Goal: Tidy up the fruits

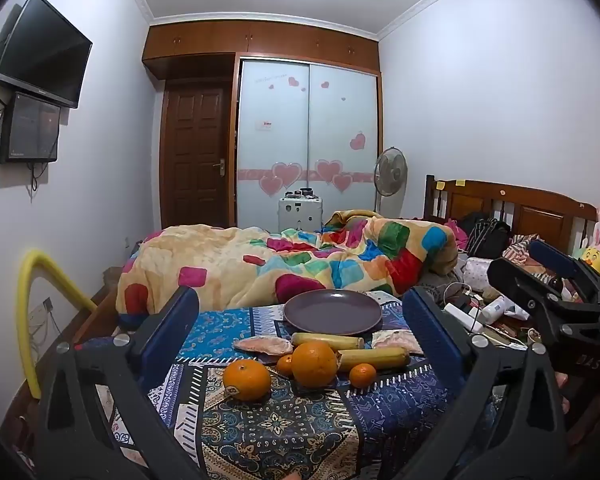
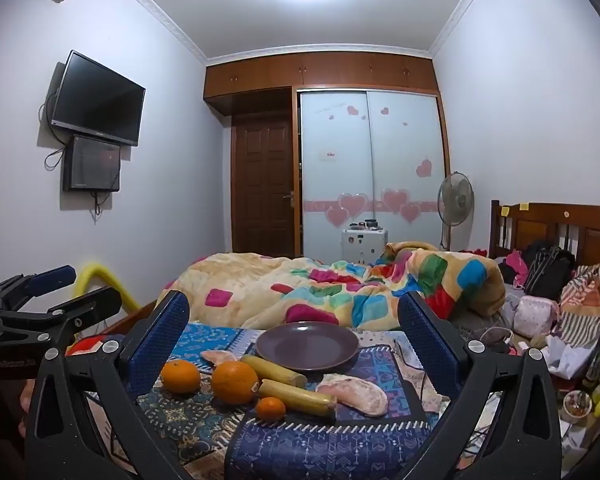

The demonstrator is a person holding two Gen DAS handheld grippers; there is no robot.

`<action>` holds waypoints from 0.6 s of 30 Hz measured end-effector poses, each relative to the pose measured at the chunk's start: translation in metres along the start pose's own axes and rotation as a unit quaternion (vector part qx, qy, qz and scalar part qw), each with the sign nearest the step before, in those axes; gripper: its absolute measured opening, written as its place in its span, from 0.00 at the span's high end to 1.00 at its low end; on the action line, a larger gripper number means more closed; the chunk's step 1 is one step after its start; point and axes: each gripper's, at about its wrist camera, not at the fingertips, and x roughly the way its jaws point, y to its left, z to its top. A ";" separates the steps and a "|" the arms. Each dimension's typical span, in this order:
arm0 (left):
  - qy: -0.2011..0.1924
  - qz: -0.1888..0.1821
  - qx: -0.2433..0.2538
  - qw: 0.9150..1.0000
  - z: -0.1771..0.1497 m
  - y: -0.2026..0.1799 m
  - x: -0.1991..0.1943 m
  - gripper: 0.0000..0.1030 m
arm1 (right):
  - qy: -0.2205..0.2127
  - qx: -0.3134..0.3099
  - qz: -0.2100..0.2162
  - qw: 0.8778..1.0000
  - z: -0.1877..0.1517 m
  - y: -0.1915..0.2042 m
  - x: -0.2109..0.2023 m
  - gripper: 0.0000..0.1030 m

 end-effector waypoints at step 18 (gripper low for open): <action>0.002 0.006 -0.006 1.000 -0.005 0.005 0.005 0.00 | -0.009 0.006 0.001 1.000 0.000 0.002 -0.003 0.00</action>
